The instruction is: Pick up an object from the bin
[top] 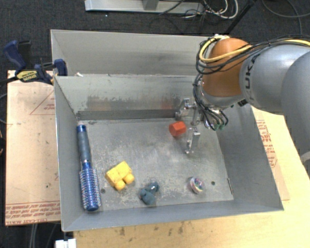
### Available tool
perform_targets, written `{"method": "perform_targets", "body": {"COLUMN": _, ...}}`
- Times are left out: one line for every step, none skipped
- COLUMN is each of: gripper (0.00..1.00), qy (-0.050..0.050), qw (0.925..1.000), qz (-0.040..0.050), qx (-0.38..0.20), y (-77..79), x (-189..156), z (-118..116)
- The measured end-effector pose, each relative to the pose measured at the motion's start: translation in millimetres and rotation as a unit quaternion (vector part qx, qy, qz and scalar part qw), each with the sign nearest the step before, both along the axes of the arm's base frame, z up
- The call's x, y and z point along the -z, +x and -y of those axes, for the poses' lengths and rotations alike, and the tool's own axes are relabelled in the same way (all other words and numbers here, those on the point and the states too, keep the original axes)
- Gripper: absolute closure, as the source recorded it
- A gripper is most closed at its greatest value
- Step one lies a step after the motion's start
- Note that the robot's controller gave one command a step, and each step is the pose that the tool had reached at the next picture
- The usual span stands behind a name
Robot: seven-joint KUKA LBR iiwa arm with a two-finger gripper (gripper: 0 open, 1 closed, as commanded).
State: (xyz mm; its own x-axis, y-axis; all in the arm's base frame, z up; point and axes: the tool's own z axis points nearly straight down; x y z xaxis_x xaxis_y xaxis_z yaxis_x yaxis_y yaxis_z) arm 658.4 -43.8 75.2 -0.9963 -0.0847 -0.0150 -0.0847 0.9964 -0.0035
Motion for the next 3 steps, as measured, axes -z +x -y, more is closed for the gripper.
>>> {"method": "perform_targets", "body": {"gripper": 0.0, "qy": 0.001, "qw": 0.9992, "qz": -0.0011, "qx": 0.04, "y": -0.4, "x": 0.2, "z": -1.9}}
{"method": "perform_targets", "body": {"gripper": 0.0, "qy": 0.005, "qw": 0.9972, "qz": -0.0029, "qx": 0.074, "y": -0.8, "x": 0.2, "z": 0.3}}
{"method": "perform_targets", "body": {"gripper": 0.0, "qy": 0.003, "qw": 0.9982, "qz": -0.0043, "qx": 0.06, "y": -21.6, "x": -48.3, "z": -17.0}}
